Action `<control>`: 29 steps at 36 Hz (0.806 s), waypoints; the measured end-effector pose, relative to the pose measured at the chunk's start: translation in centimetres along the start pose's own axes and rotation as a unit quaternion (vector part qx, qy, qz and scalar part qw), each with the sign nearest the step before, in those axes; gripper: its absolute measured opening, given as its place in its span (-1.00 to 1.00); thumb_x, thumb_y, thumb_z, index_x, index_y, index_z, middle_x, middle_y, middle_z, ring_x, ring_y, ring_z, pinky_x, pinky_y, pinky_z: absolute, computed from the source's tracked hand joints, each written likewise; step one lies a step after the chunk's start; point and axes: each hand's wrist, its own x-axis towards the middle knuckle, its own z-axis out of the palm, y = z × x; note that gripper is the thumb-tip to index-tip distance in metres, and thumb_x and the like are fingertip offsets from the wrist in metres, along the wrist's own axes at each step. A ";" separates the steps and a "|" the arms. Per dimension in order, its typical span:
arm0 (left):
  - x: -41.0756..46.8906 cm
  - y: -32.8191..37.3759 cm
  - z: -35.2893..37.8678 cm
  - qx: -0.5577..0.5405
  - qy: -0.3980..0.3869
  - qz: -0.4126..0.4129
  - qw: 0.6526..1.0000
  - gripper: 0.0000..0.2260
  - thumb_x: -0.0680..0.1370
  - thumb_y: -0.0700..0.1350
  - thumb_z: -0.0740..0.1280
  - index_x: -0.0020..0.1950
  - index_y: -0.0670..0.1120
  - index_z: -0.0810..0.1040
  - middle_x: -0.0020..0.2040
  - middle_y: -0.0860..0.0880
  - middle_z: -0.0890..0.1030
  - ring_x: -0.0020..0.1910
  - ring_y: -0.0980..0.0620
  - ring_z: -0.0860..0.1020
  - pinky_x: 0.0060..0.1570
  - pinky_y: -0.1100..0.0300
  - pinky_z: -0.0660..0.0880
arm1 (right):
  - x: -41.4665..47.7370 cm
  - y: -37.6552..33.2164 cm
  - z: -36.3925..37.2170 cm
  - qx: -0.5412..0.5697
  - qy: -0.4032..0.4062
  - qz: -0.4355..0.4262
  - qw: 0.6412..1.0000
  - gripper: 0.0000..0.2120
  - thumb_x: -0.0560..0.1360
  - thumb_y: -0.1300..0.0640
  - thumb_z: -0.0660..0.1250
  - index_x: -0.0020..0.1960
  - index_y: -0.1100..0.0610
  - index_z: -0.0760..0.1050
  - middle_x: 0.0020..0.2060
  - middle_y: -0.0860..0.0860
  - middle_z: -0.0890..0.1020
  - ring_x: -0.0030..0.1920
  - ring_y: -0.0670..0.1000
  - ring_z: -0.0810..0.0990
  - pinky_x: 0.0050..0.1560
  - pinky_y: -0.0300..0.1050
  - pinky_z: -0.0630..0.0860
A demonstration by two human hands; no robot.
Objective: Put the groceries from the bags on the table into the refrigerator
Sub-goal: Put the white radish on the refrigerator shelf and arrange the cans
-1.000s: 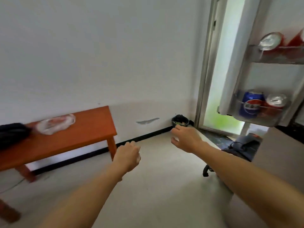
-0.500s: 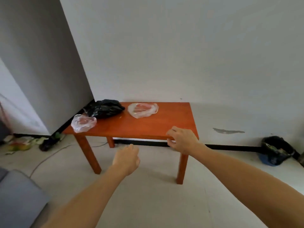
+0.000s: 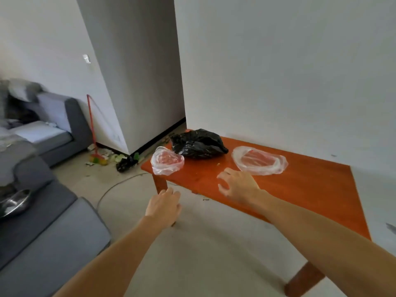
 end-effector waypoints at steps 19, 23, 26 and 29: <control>28.9 -16.7 1.4 0.068 0.024 0.083 0.994 -0.65 0.66 0.04 0.11 0.42 0.01 0.42 0.37 0.05 0.45 0.34 0.04 0.42 0.23 0.16 0.43 | 29.2 6.7 9.9 0.004 -0.011 0.067 0.998 -0.66 0.59 -0.08 0.17 0.29 0.00 0.50 0.13 -0.05 0.55 -0.12 0.00 0.59 -0.20 -0.09 0.54; 35.0 -17.2 3.0 0.051 0.006 0.085 0.995 -0.71 0.64 0.03 0.12 0.26 -0.01 0.53 0.20 0.04 0.53 0.20 0.02 0.49 0.16 0.13 0.46 | 33.3 10.4 11.8 -0.005 -0.022 0.096 0.995 -0.66 0.61 -0.07 0.14 0.31 -0.01 0.48 0.16 -0.07 0.53 -0.08 -0.01 0.59 -0.18 -0.11 0.51; 40.3 -17.3 4.3 0.042 0.002 0.097 0.994 -0.75 0.62 0.02 0.15 0.18 -0.03 0.53 0.10 0.04 0.53 0.11 0.04 0.51 0.07 0.12 0.49 | 36.7 13.3 13.7 -0.006 -0.033 0.101 0.994 -0.65 0.62 -0.07 0.12 0.33 0.00 0.46 0.18 -0.06 0.53 -0.07 -0.02 0.59 -0.18 -0.11 0.52; 45.7 -17.3 5.6 -0.004 -0.012 0.085 0.996 -0.75 0.61 0.01 0.16 0.19 -0.03 0.51 0.06 0.03 0.52 0.05 0.03 0.52 -0.01 0.12 0.51 | 40.2 16.5 16.2 0.003 -0.040 0.114 0.993 -0.64 0.62 -0.07 0.10 0.34 0.00 0.45 0.18 -0.06 0.53 -0.06 -0.02 0.59 -0.17 -0.10 0.54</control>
